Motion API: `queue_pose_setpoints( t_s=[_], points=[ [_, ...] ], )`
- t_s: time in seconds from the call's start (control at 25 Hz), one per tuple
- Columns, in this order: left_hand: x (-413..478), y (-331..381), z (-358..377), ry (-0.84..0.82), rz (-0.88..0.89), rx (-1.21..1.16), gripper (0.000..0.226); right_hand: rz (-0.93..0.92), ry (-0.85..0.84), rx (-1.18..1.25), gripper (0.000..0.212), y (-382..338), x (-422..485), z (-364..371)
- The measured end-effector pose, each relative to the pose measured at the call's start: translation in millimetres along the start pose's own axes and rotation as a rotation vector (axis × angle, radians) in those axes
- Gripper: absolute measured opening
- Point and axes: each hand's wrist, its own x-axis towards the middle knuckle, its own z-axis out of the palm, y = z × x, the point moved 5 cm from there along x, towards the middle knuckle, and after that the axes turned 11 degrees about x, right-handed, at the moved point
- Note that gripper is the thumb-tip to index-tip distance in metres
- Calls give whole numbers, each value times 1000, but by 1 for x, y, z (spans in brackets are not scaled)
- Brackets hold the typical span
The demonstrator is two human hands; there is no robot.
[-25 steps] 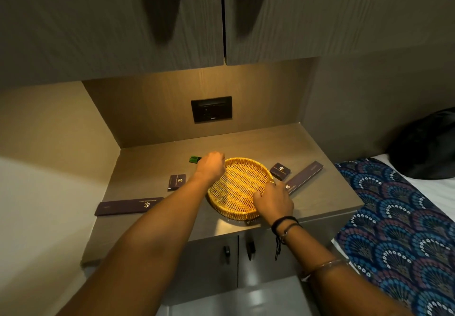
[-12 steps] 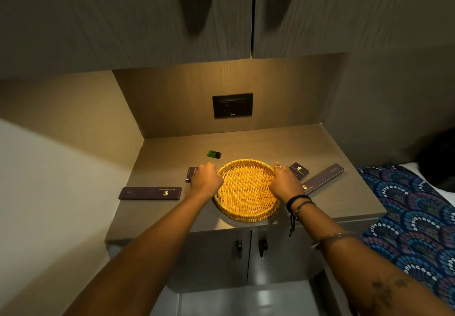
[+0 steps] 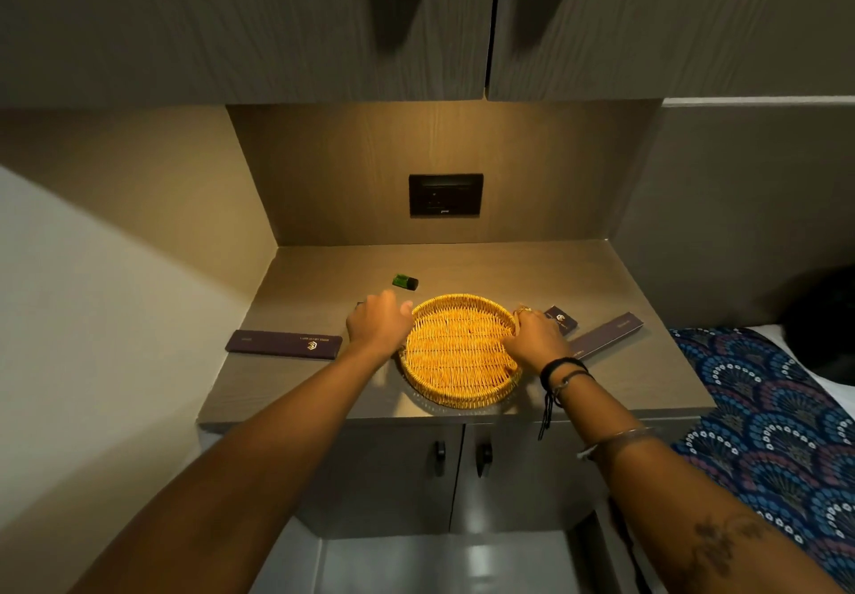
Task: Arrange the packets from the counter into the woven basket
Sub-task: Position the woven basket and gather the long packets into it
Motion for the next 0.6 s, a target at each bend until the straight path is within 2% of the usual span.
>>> queue_pose_setpoints(
  t_s=[0.04, 0.12, 0.24, 0.36, 0.44, 0.6],
  points=[
    [2, -5, -5, 43, -21, 3, 33, 7, 50, 25, 18, 0, -1, -5],
    [6, -20, -13, 85, -91, -9, 34, 29, 183, 82, 28, 4, -2, -18],
    [11, -62, -11, 16, -311, -81, 30, 146, 344, 159, 34, 24, -3, -41],
    [12, -110, 6, -94, -556, -321, 25, 313, 349, 191, 27, 56, 1, -53],
    [4, -131, 19, -101, -724, -539, 28, 414, 350, 230, 30, 74, 6, -54],
    [-5, -157, 27, -35, -900, -605, 44, 552, 325, 247, 42, 99, 14, -51]
  ],
)
